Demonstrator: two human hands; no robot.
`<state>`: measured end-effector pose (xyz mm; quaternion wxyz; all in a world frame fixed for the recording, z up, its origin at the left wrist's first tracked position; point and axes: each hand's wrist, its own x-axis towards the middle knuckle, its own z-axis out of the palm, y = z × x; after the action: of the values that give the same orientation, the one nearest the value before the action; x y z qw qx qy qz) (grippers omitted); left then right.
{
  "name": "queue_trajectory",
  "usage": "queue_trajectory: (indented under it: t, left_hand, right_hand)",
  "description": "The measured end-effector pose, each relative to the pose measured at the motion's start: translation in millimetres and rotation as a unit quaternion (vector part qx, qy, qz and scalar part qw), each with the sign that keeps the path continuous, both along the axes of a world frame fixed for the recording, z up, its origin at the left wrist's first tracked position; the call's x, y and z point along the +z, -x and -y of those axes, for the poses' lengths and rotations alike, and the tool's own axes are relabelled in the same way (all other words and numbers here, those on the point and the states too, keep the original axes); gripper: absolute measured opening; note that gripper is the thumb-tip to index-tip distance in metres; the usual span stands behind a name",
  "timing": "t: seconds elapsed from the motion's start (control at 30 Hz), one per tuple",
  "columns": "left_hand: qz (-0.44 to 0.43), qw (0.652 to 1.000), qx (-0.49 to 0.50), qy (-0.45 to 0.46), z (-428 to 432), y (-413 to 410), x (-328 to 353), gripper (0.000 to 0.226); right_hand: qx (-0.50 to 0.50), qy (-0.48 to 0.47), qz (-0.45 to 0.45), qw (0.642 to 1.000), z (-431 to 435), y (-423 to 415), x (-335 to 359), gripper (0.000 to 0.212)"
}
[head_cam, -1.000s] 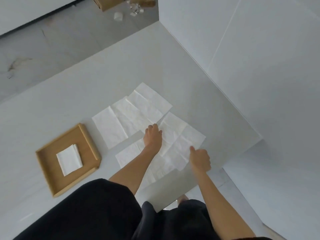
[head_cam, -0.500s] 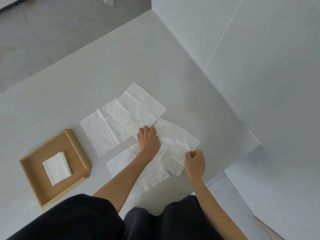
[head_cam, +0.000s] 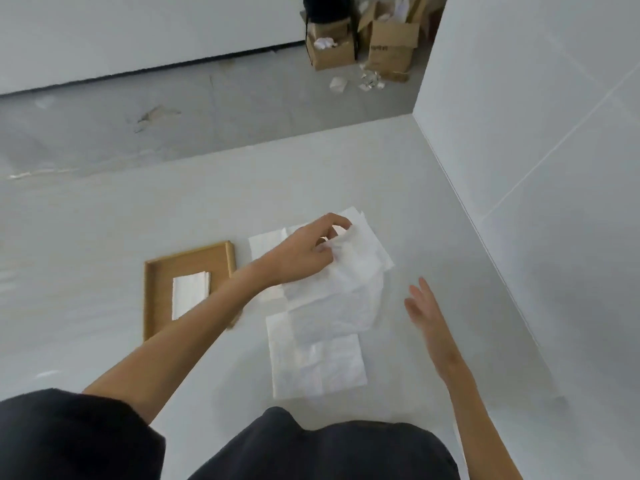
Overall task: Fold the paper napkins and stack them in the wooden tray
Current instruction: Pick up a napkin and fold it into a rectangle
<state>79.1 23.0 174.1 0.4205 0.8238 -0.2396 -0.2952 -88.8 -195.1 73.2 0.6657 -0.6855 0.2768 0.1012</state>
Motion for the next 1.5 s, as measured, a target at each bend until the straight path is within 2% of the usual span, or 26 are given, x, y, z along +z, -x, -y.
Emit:
queue_trajectory:
  t: [0.1,0.13,0.23,0.3,0.33,0.37,0.43,0.47,0.5,0.57,0.63,0.73,0.87,1.0,1.13,1.23,1.5]
  left_hand:
    - [0.05,0.998,0.001,0.023,-48.2,-11.6,64.8,0.05]
    - [0.055,0.998,0.008,0.027,-64.8,-13.5,83.6,0.051]
    - [0.032,0.997,0.047,0.051,-126.1,-16.2,139.0,0.049]
    - [-0.005,0.987,0.092,0.134,-176.4,-13.8,171.1,0.048]
    - [-0.03,0.966,0.143,0.211,-199.9,-11.3,183.3,0.046]
    - [-0.053,0.926,0.217,0.303,-222.7,-6.8,191.4,0.04]
    - [-0.069,0.816,0.36,0.447,-258.2,10.1,186.0,0.034]
    - [-0.086,0.777,0.396,0.481,-269.7,18.8,173.3,0.04]
    - [-0.116,0.759,0.408,0.494,-275.5,28.5,154.6,0.05]
    - [-0.169,0.759,0.377,0.504,-278.4,50.6,121.8,0.07]
    - [-0.179,0.785,0.347,0.481,-275.5,62.4,106.1,0.076]
    - [-0.105,0.841,0.358,0.392,-276.7,61.4,112.3,0.061]
    - [-0.024,0.841,0.411,0.352,-290.7,39.6,121.6,0.039]
    - [0.038,0.869,0.379,0.315,-299.4,16.1,146.5,0.023]
    - [0.092,0.868,0.35,0.34,-305.0,-11.8,184.6,0.01]
    - [0.131,0.865,0.347,0.339,-303.2,-21.4,198.4,0.011]
    - [0.204,0.85,0.391,0.289,-283.5,-20.3,200.2,0.042]
  right_hand:
    - [0.119,-0.014,0.114,0.986,-42.1,-70.9,66.4,0.112]
    - [0.152,-0.029,0.135,0.979,-59.9,-89.3,86.1,0.11]
    - [0.215,-0.065,0.195,0.955,-118.3,-132.4,135.3,0.08]
    - [0.226,-0.085,0.251,0.937,-157.3,-146.4,166.9,0.077]
    - [0.217,-0.091,0.277,0.932,-174.0,-150.7,181.2,0.078]
    - [0.204,-0.099,0.302,0.926,-190.0,-152.5,196.2,0.077]
    - [0.164,-0.094,0.35,0.918,-216.0,-154.1,216.8,0.07]
    - [0.14,-0.084,0.366,0.916,-227.3,-155.1,224.0,0.068]
    - [0.123,-0.073,0.374,0.916,-235.8,-155.5,227.4,0.068]
    - [0.104,-0.039,0.382,0.917,-251.1,-155.7,232.8,0.069]
    - [0.107,0.001,0.383,0.917,-262.4,-154.9,235.0,0.065]
    - [0.134,0.067,0.39,0.909,-272.3,-154.3,229.0,0.064]
    - [0.148,0.105,0.391,0.902,-270.3,-150.7,233.8,0.056]
    - [0.157,0.125,0.407,0.891,-267.7,-153.3,253.8,0.039]
    - [0.089,0.123,0.439,0.886,-260.3,-163.4,287.9,0.027]
    - [0.054,0.143,0.454,0.878,-255.3,-165.9,303.2,0.023]
    - [0.045,0.21,0.439,0.873,-245.9,-177.5,299.8,0.021]
